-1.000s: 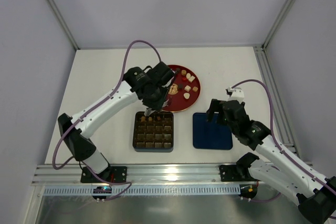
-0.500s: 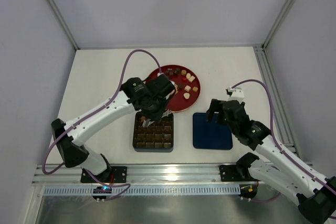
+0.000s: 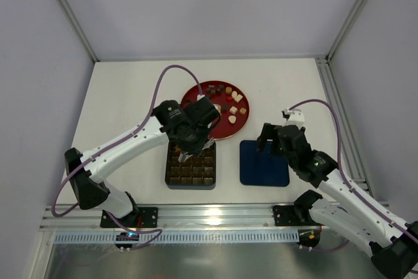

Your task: Pack the chocolate

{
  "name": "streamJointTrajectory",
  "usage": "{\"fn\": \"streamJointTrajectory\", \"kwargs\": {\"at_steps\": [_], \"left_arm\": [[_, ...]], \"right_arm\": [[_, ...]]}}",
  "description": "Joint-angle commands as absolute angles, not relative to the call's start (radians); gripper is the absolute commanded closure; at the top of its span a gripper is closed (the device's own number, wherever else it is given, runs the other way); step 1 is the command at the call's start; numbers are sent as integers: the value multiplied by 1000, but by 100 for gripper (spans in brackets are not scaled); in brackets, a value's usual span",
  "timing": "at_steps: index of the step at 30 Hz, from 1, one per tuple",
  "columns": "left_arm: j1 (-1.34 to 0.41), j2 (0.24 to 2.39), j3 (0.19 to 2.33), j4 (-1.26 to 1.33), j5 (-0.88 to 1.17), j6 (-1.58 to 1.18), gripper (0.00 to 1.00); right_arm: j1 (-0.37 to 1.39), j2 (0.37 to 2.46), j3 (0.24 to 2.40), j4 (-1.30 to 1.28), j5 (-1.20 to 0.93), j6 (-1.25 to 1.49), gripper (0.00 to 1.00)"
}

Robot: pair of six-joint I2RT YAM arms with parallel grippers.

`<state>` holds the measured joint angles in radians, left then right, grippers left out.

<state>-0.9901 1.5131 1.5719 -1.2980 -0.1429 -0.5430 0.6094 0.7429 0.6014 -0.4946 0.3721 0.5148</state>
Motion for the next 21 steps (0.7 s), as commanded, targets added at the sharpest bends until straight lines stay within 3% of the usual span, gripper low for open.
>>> {"fn": "streamJointTrajectory", "kwargs": {"at_steps": [1,21], "left_arm": [[-996,1491,1566,-1270,-170,-551,69],[-996,1517,1557,-1247,-170,-538,66]], "right_arm": [[614,726,614,-480,391,522,0],[614,716,609,-485,394,520,0]]}}
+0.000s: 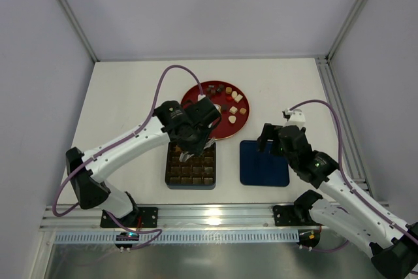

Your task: Pack the chocolate

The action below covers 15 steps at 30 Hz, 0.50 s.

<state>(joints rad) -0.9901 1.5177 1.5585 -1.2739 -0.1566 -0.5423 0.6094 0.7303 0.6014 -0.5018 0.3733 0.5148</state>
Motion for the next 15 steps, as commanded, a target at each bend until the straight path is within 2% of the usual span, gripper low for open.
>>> {"fn": "streamJointTrajectory", "kwargs": {"at_steps": [1,15], "left_arm": [[-996,1520,1557,-1247,-170,-540,66],[-996,1517,1554,-1249,-176,-540,62]], "right_arm": [[614,716,609,-485,396,520,0],[614,710,601,-488,394,523,0]]}}
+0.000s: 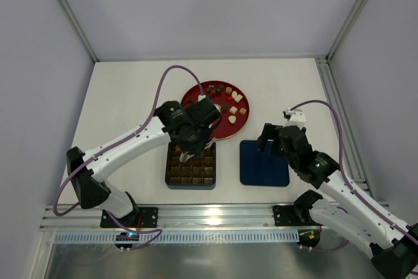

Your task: Pack the chocolate

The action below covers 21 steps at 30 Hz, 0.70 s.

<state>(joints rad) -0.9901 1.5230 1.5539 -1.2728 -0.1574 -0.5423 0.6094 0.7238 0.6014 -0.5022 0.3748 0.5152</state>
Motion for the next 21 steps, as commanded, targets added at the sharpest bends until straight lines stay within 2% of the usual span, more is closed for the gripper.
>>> {"fn": "streamJointTrajectory", "kwargs": {"at_steps": [1,13,21], "left_arm": [[-996,1517,1555,-1249,-176,-540,62],[-996,1526,1609,-1269,-183,-531,62],[-994,1618,1795,-1304,-227,-491,61]], "right_arm": [[614,709,601,-486,394,525,0],[614,716,604,-483,394,523,0],[614,719,607,-480,390,520,0]]}}
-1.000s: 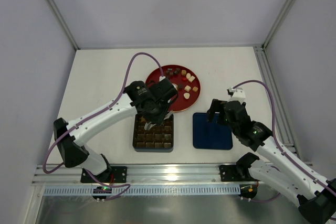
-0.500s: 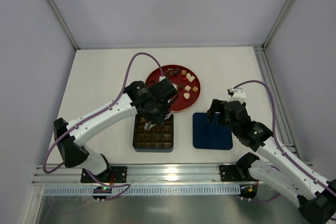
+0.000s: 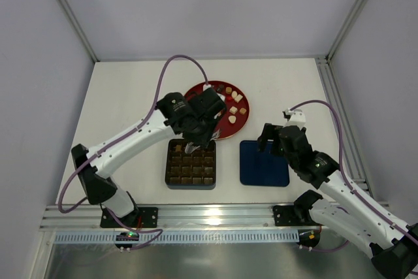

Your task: Pack the chocolate

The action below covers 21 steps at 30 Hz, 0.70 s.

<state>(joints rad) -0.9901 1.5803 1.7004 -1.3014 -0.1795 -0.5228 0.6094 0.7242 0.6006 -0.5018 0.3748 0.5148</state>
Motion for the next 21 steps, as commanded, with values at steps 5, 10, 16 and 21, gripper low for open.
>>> {"fn": "streamJointTrajectory", "kwargs": {"at_steps": [5,10,16,21], "left_arm": [[-971,1750,1911,-1279,-229,-463,61],[-931,1876,2064,-1272,-239,-440,61],[-859,2003,2155,-1259,-225,-422,61],[-830,2063,2207,-1255,-233,-410,61]], "right_arm": [[614,715,612,-488,391,517,0],[612,699,618,-506,394,514,0],[614,686,626,-526,394,508,0],[614,678,630,-534,399,502,0]]}}
